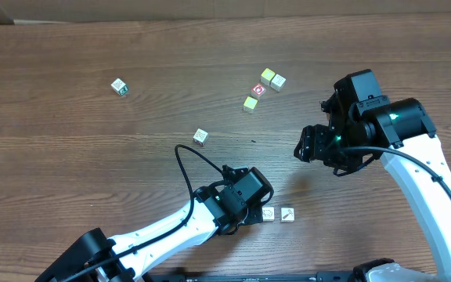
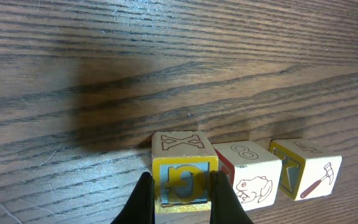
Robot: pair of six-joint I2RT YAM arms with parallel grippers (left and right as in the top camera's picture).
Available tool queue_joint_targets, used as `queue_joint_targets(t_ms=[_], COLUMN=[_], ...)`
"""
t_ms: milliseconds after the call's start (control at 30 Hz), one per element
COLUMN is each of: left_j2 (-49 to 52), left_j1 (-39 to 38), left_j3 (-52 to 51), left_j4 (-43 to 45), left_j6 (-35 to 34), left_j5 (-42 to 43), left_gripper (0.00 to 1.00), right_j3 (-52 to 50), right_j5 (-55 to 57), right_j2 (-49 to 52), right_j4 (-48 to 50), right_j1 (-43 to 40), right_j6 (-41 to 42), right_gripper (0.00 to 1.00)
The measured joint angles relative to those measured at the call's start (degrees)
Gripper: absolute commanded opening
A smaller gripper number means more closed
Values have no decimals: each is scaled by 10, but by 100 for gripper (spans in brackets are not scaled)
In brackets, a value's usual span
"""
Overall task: Flip 4 blocks
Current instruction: 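Carry the yellow 'G' block to the front row and release it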
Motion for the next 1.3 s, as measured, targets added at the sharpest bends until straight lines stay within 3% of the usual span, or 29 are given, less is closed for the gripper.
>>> queue_joint_targets(t_ms=[933, 1167, 1300], left_j2=[2, 4, 12], left_j1=[-28, -28, -28], left_j3=[1, 1, 0], left_j4=[0, -6, -9], left_j6=[-30, -41, -43], left_j5=[6, 12, 16], left_gripper=[4, 31, 31], right_j3=[0, 0, 0], right_j5=[0, 0, 0], right_j2=[0, 0, 0], right_j4=[-7, -6, -6], right_j1=[0, 0, 0], right_j6=[0, 0, 0], right_gripper=[72, 72, 72])
